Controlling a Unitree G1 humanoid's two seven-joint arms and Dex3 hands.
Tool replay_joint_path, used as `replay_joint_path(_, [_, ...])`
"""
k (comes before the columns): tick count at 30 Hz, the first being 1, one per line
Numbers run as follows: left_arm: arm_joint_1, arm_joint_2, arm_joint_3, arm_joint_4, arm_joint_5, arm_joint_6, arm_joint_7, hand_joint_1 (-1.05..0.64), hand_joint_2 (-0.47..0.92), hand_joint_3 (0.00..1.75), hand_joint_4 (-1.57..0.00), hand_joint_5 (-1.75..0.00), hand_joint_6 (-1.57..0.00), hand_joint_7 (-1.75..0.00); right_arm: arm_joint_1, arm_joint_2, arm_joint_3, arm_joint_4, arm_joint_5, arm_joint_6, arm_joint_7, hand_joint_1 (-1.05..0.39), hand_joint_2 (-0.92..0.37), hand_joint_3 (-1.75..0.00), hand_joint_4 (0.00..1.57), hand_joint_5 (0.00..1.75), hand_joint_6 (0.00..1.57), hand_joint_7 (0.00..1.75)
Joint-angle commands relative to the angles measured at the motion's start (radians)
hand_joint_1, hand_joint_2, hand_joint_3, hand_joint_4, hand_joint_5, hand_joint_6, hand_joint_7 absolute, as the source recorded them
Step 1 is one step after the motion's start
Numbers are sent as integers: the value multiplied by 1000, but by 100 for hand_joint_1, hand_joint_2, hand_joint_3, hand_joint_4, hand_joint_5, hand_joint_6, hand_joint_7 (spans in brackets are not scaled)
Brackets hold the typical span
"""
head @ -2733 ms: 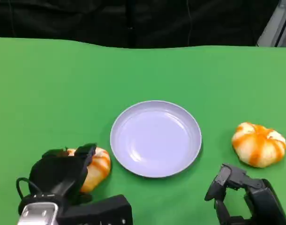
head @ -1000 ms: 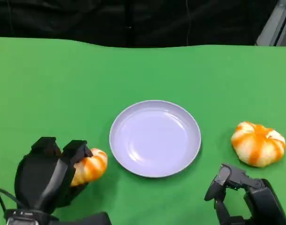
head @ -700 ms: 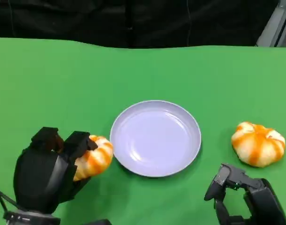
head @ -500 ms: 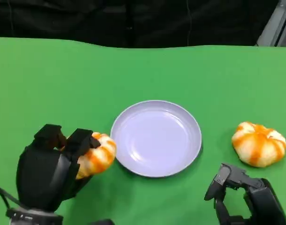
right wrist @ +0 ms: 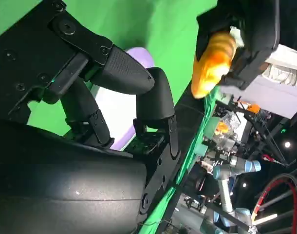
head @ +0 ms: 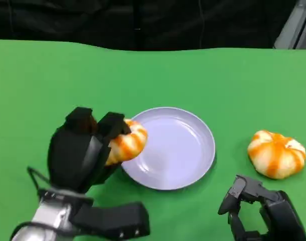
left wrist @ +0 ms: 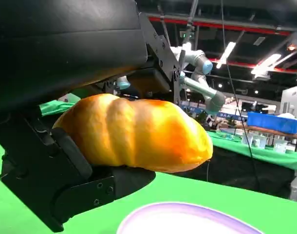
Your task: Grasp the bread from the table and place it into the plate.
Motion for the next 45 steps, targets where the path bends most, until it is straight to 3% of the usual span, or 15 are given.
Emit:
replay_joint_path(1, [-71, -16, -19, 75, -9, 5, -8, -18, 34, 130, -91, -175, -82, -155, 6, -5, -6, -4, 19, 5, 4, -51, -31, -150, 82, 175, 78, 152])
replay_joint_path(7, [-155, -50, -51, 213, -23, -13, 14, -18, 35, 123, -90, -175, -81, -154, 16, -5, -6, -21, 11, 18, 3, -53, -30, -151, 81, 175, 79, 152])
replay_joint_path(12, [-220, -86, -76, 320, -31, -19, 39, -19, 40, 109, -90, -175, -77, -164, 22, -3, -3, -30, 21, 25, 9, -53, -30, -152, 82, 175, 79, 152])
replay_joint_path(17, [-266, -105, -103, 397, -34, -24, 56, -19, 41, 109, -89, -175, -77, -164, 27, -5, -1, -36, 25, 28, 16, -53, -30, -152, 81, 175, 79, 152])
replay_joint_path(21, [-302, -133, -121, 461, -61, -20, 10, -22, 46, 105, -85, -170, -81, -136, 26, -5, -2, -34, 30, 29, 22, -53, -29, -151, 81, 175, 79, 152])
replay_joint_path(23, [-317, -147, -127, 487, -73, -6, -27, -24, 54, 86, -82, -156, -84, -107, 22, -5, -3, -27, 29, 21, 22, -53, -29, -152, 81, 175, 79, 151])
replay_joint_path(26, [-336, -173, -133, 513, -100, 27, -111, -27, 75, 43, -73, -138, -86, -59, 21, -5, -5, -25, 24, 18, 19, -53, -30, -152, 81, 175, 79, 151])
replay_joint_path(28, [-342, -180, -144, 509, -111, 52, -184, -30, 87, 19, -58, -115, -74, -25, 23, -4, -4, -26, 25, 22, 20, -53, -29, -152, 81, 175, 79, 151])
replay_joint_path(29, [-343, -180, -148, 504, -114, 62, -208, -32, 90, 15, -52, -102, -69, -16, 23, -3, -4, -26, 26, 22, 20, -53, -29, -152, 81, 175, 79, 151])
replay_joint_path(30, [-343, -179, -152, 496, -120, 73, -249, -33, 91, 14, -50, -96, -66, -11, 23, -3, -4, -28, 25, 24, 20, -53, -29, -152, 81, 175, 79, 151])
replay_joint_path(31, [-343, -178, -157, 486, -126, 85, -291, -40, 92, 17, -35, -72, -52, -5, 24, -3, -3, -28, 26, 24, 21, -53, -29, -152, 81, 175, 80, 151])
replay_joint_path(33, [-340, -171, -171, 464, -128, 111, -371, -52, 92, 23, -16, -45, -31, -1, 24, -1, -3, -29, 28, 25, 21, -53, -29, -152, 81, 175, 80, 151])
replay_joint_path(37, [-331, -157, -179, 424, -158, 148, -548, -76, 92, 34, -1, -7, -7, 0, 28, -3, -3, -36, 25, 32, 20, -52, -28, -152, 81, 175, 80, 150])
replay_joint_path(45, [-291, -102, -165, 313, -213, 147, -679, -96, 92, 48, 0, 0, -3, 0, 25, -5, -4, -32, 26, 28, 22, -52, -28, -153, 81, 175, 80, 150])
